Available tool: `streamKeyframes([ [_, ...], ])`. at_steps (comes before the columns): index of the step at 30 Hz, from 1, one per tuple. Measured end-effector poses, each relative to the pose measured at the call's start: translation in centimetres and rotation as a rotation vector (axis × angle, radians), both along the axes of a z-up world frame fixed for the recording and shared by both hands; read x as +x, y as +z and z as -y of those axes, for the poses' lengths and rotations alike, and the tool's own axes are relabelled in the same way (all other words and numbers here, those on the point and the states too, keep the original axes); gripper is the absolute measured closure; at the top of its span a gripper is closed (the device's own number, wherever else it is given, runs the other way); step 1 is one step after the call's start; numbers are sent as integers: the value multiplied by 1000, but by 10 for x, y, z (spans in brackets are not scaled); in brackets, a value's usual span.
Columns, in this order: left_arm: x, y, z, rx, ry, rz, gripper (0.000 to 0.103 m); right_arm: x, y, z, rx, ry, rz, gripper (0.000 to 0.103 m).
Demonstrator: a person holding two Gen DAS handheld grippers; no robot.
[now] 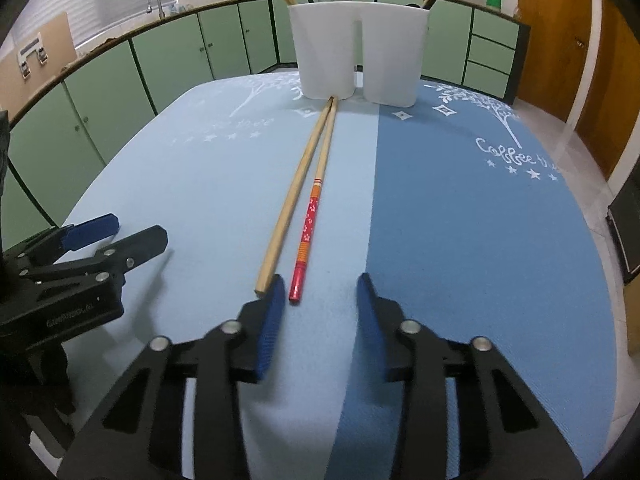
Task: Organize utensils
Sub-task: 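Grasp a red-patterned chopstick with the right tool, then grasp the plain wooden chopstick with the left tool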
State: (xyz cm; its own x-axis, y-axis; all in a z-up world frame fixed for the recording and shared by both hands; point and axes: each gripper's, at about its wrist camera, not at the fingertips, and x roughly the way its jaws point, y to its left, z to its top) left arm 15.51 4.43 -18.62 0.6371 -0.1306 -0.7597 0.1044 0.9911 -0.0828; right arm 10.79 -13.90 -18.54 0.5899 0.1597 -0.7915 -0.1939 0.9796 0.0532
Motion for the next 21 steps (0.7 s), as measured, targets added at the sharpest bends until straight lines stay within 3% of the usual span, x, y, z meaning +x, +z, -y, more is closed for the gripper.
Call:
streamKeyframes([
  [3, 0, 0, 0, 6, 1, -4, 28, 0, -1, -3, 5, 19, 1, 96],
  [9, -1, 1, 6, 7, -11, -8, 28, -3, 0, -3, 7, 28, 14, 98],
  [21, -9, 4, 44, -27, -75, -9, 28, -17, 1, 53, 26, -95, 18, 98],
])
